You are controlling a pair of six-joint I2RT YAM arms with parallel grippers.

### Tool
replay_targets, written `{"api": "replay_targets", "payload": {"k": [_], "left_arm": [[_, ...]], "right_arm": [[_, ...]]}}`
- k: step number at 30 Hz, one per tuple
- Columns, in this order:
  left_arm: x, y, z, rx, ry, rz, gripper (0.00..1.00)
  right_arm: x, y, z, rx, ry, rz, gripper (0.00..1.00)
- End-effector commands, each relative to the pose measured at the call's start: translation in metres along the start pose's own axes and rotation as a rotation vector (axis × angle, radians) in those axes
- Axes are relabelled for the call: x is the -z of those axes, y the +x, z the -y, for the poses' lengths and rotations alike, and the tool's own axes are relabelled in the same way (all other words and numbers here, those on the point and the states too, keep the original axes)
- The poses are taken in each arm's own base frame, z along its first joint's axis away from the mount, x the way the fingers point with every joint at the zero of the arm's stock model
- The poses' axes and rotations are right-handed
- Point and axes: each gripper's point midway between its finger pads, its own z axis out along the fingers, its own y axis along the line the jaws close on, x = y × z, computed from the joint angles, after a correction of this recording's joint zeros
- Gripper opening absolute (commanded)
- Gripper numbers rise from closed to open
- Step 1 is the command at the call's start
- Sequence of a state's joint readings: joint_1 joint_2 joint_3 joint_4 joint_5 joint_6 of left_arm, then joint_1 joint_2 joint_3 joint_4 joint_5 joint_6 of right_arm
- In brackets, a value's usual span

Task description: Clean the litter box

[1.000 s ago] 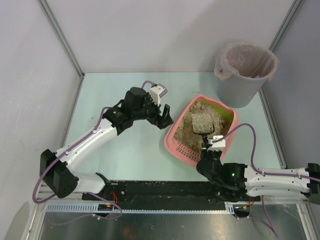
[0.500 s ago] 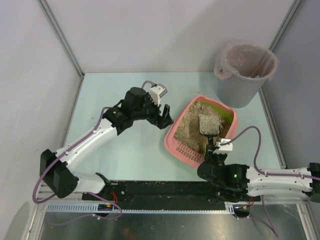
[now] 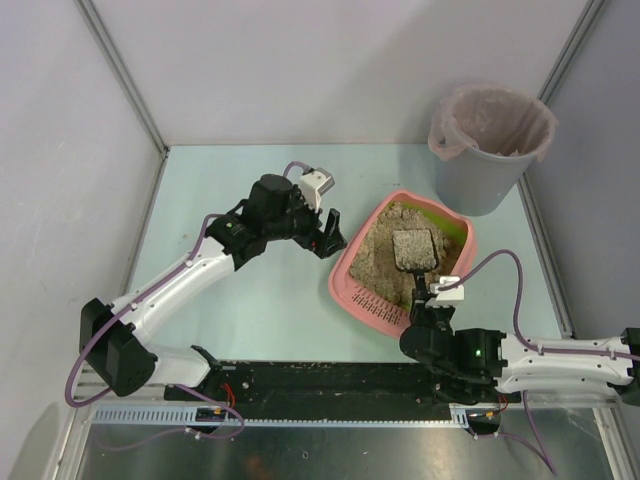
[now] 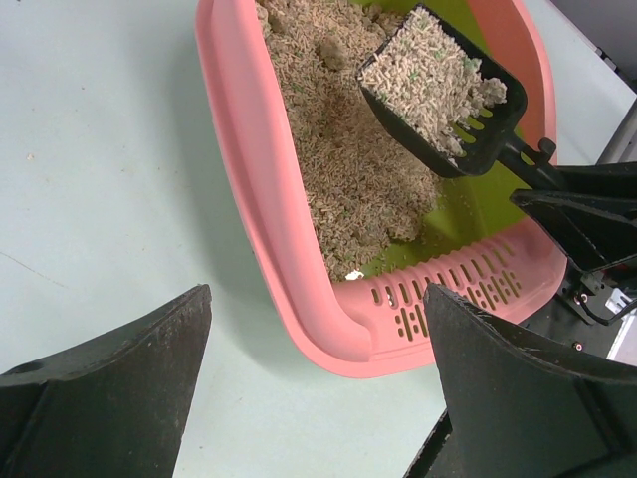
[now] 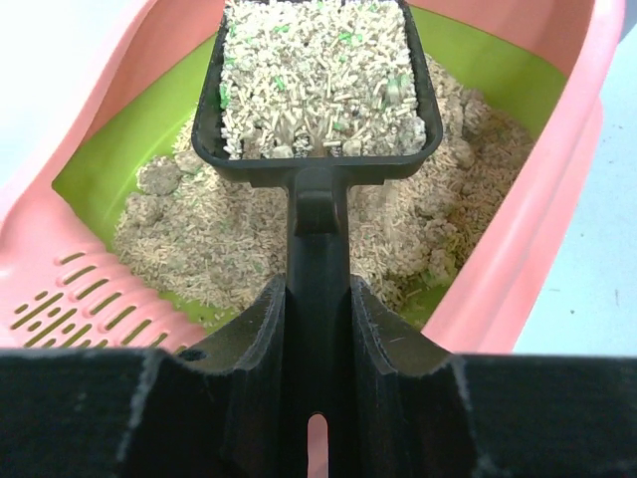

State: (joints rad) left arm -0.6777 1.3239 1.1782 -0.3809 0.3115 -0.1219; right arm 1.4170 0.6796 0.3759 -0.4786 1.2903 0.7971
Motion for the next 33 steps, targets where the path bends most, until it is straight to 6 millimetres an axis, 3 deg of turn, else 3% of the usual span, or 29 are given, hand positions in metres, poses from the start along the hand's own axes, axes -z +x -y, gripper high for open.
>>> {"api": "replay_targets", "payload": {"k": [1,2,3,4,5,6,7,8,9,10,12,15,18,19,20,21,22,23,24,25,26,27,28,29,30,32,33], "left_arm": [[0.003,-0.006,-0.001,-0.032,0.000,0.022,0.92],[0.004,-0.006,0.000,-0.030,0.003,0.023,0.92],[0.004,-0.006,0.000,-0.031,0.006,0.022,0.92],[0.004,-0.007,0.000,-0.031,0.005,0.025,0.92],[0.004,-0.006,0.000,-0.031,0.005,0.022,0.92],[0.003,-0.006,0.000,-0.031,0.000,0.023,0.92],[0.003,-0.005,-0.001,-0.030,0.000,0.020,0.92],[0.004,-0.007,0.000,-0.030,0.004,0.027,0.92],[0.005,-0.008,0.001,-0.034,0.005,0.030,0.92],[0.006,-0.009,0.002,-0.034,0.006,0.031,0.92],[0.005,-0.008,0.000,-0.034,-0.001,0.029,0.92],[0.007,-0.009,0.002,-0.034,0.006,0.034,0.92],[0.007,-0.010,0.001,-0.036,0.000,0.035,0.92],[0.006,-0.009,0.000,-0.035,0.000,0.032,0.92],[0.006,-0.008,0.001,-0.033,0.004,0.030,0.92],[0.006,-0.008,0.002,-0.032,0.007,0.031,0.92],[0.006,-0.009,0.002,-0.032,0.009,0.032,0.92],[0.006,-0.008,0.001,-0.031,0.006,0.030,0.92],[0.005,-0.007,0.001,-0.031,0.005,0.027,0.92],[0.004,-0.007,0.001,-0.031,0.005,0.025,0.92],[0.005,-0.007,0.001,-0.030,0.007,0.025,0.92],[0.005,-0.007,0.002,-0.027,0.010,0.026,0.92],[0.005,-0.007,0.002,-0.027,0.011,0.025,0.92],[0.004,-0.007,0.002,-0.027,0.011,0.025,0.92],[0.004,-0.006,0.001,-0.026,0.008,0.024,0.92],[0.004,-0.006,0.001,-0.026,0.006,0.022,0.92],[0.004,-0.006,0.002,-0.024,0.012,0.022,0.92]], "right_arm": [[0.003,-0.027,0.019,-0.036,0.083,0.074,0.00],[0.003,-0.027,0.021,-0.108,0.089,0.081,0.00],[0.003,-0.027,0.019,-0.031,0.070,0.070,0.00],[0.004,-0.017,0.002,0.028,-0.010,0.014,0.00],[0.003,-0.022,-0.019,-0.022,-0.067,0.029,0.00],[0.003,-0.021,-0.020,-0.076,-0.056,0.024,0.00],[0.002,-0.018,0.010,-0.010,0.041,0.046,0.00],[0.003,-0.024,0.017,-0.099,0.073,0.069,0.00],[0.003,-0.021,0.022,-0.076,0.080,0.069,0.00],[0.003,-0.023,-0.004,-0.093,0.000,0.042,0.00],[0.003,-0.020,-0.023,-0.010,-0.079,0.022,0.00],[0.002,-0.021,0.010,-0.104,0.064,0.060,0.00],[0.002,-0.017,-0.023,0.022,-0.071,0.021,0.00],[0.001,-0.017,-0.014,0.064,-0.034,0.022,0.00],[0.001,-0.017,-0.008,-0.069,0.013,0.032,0.00],[0.001,-0.019,0.002,-0.088,0.046,0.048,0.00],[0.001,-0.016,-0.003,-0.116,0.027,0.040,0.00],[0.001,-0.014,-0.010,0.043,-0.023,0.023,0.00],[0.001,-0.010,-0.024,0.054,-0.083,0.006,0.00],[0.001,-0.013,-0.021,0.046,-0.061,0.011,0.00],[0.001,-0.015,-0.016,-0.089,-0.015,0.020,0.00],[0.000,-0.020,-0.002,-0.105,0.044,0.059,0.00],[0.001,-0.018,0.000,-0.095,0.040,0.049,0.00],[0.000,-0.010,-0.008,-0.047,0.002,0.031,0.00],[0.001,-0.013,-0.030,0.031,-0.098,0.017,0.00],[0.000,-0.017,-0.022,0.008,-0.048,0.025,0.00],[0.000,-0.018,-0.001,-0.048,0.043,0.059,0.00]]}}
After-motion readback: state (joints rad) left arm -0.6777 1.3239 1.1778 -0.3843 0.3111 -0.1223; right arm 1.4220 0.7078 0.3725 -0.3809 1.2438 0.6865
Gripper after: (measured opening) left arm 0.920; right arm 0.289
